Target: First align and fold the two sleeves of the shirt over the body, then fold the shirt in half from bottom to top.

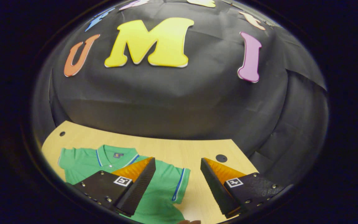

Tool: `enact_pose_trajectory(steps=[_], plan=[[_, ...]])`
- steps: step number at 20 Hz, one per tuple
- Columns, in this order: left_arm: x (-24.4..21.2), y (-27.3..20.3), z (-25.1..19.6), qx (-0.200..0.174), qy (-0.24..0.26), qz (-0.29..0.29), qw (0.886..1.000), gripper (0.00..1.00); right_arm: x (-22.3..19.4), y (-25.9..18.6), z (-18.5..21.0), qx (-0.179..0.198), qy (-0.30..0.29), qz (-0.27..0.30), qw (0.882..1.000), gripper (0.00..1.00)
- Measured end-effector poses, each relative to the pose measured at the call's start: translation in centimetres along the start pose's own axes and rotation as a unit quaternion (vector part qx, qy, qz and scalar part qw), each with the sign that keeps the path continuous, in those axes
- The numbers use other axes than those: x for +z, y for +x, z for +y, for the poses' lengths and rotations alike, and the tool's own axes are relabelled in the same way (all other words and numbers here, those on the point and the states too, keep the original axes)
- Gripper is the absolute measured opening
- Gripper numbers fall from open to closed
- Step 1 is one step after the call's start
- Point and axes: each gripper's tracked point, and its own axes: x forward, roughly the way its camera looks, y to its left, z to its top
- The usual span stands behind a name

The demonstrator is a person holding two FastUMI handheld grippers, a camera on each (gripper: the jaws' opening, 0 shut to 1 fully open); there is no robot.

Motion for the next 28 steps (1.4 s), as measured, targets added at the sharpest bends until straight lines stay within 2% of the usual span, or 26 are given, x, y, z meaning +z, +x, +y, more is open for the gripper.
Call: enact_pose_trajectory(steps=[3, 6, 9, 15, 20, 21, 22, 23, 26, 28], plan=[[-0.1, 0.2, 0.0, 0.002, 0.000, 0.004, 1.000, 0.98, -2.8, 4.6, -0.4, 0.000, 0.002, 0.043, 0.999, 0.93], [-0.6, 0.5, -0.2, 0.004, 0.002, 0.016, 1.000, 0.98, -6.0, 8.1, -1.2, -0.002, 0.029, 0.096, 0.995, 0.93], [0.0, 0.6, -0.1, 0.007, 0.003, 0.012, 1.000, 0.98, -8.0, 10.2, -2.2, -0.008, 0.041, 0.132, 0.990, 0.93], [-0.1, 0.7, 0.1, 0.021, 0.008, 0.014, 1.000, 0.98, -10.0, 12.6, -2.2, -0.004, 0.038, 0.160, 0.986, 0.93], [-1.1, 0.9, 0.4, 0.024, 0.000, 0.030, 0.999, 0.98, -10.3, 13.6, -1.3, 0.015, 0.060, 0.163, 0.985, 0.95], [-1.1, 0.9, 0.4, 0.025, -0.002, 0.031, 0.999, 0.98, -10.1, 13.7, -1.3, 0.016, 0.072, 0.163, 0.984, 0.98], [-1.2, 0.9, 0.5, 0.026, -0.002, 0.032, 0.999, 0.98, -10.5, 13.6, -1.4, 0.011, 0.080, 0.173, 0.982, 0.96], [-1.1, 0.9, 0.5, 0.026, -0.003, 0.032, 0.999, 0.98, -10.3, 13.4, -1.2, 0.018, 0.083, 0.174, 0.981, 0.88], [-1.5, 0.9, 0.6, 0.028, -0.001, 0.036, 0.999, 0.98, -10.1, 13.2, -0.5, 0.022, 0.086, 0.174, 0.981, 0.03], [-1.7, 0.7, 0.5, 0.027, -0.004, 0.039, 0.999, 0.98, -10.1, 13.2, -0.5, 0.021, 0.087, 0.175, 0.980, 0.03]])
